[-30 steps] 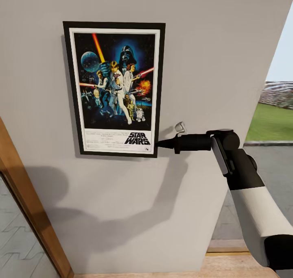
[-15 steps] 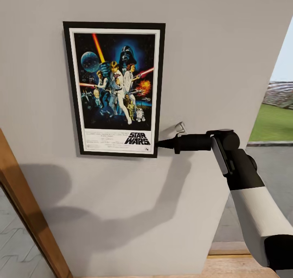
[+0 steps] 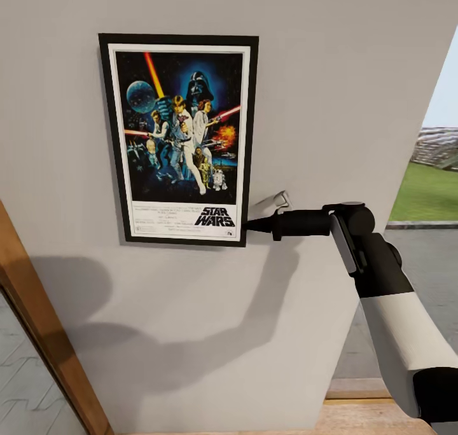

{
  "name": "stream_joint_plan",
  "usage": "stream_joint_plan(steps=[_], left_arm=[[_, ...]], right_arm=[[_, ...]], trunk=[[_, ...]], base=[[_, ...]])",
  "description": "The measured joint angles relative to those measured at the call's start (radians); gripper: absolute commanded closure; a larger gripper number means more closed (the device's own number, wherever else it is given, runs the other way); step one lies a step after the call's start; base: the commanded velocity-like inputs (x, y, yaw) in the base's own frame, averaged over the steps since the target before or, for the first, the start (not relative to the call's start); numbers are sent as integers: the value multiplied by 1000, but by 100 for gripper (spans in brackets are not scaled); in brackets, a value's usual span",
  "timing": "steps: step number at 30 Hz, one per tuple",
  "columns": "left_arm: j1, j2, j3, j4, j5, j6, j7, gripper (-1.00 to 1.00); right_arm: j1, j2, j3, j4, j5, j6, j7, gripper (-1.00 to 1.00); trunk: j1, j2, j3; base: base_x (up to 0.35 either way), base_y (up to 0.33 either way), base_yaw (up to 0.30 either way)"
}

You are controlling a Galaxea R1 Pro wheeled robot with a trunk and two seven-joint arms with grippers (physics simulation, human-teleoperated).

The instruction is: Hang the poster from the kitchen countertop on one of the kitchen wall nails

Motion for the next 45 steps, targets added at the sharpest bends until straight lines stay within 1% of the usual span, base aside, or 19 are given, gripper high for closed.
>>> stream_joint_plan(steps=[16, 18, 19, 21, 22, 23, 24, 25, 26, 27, 28, 42, 45], left_arm=[[0, 0, 0, 0, 0, 0, 0, -100], [11, 3, -1, 0, 0, 1, 0, -100], [14, 3, -1, 0, 0, 1, 0, -100], [17, 4, 0, -1, 0, 2, 0, -100], [18, 4, 0, 0, 0, 2, 0, -100], [18, 4, -1, 0, 0, 1, 0, -100], [19, 4, -1, 0, 0, 2, 0, -100], [19, 4, -1, 0, 0, 2, 0, -100], [19, 4, -1, 0, 0, 2, 0, -100], [20, 4, -1, 0, 0, 2, 0, -100], [20, 4, -1, 0, 0, 2, 0, -100], [20, 4, -1, 0, 0, 1, 0, -100], [19, 4, -1, 0, -1, 1, 0, -100]], right_arm=[[0, 0, 0, 0, 0, 0, 0, 100], [1, 0, 0, 0, 0, 1, -1, 100], [-48, -25, 13, 60, 14, -108, 40, 100], [-36, -16, -3, 58, 42, -112, 67, 100], [-31, -11, -17, 54, 61, -118, 94, 100], [-27, -3, -36, 51, 95, -123, 126, 100], [-3, -6, -26, 4, 61, -114, 68, 100], [-7, -10, -20, 2, 63, -99, 75, 100], [-7, -9, -21, 2, 66, -95, 79, 100], [-6, -6, -27, 2, 69, -96, 85, -100], [0, 0, -2, -11, -10, -9, 11, -100], [1, -1, 1, -15, -14, -2, 7, -100], [2, -1, 2, -10, -23, 10, 13, -100]], trunk=[[0, 0, 0], [0, 0, 0], [7, 2, 0], [0, 1, 0], [0, 0, 0], [-1, -1, 0], [0, 1, 0], [0, 1, 0], [0, 0, 0], [0, 0, 0], [-1, -1, 0], [0, -1, 0], [0, -1, 0]], base=[[1, 0, 0], [130, 0, 0], [206, 0, 0], [191, 0, 0], [127, 0, 0], [81, 0, 0], [65, 0, 0], [33, 0, 0], [27, 0, 0], [17, 0, 0], [11, 0, 0], [2, -1, 0], [0, -122, 0]])
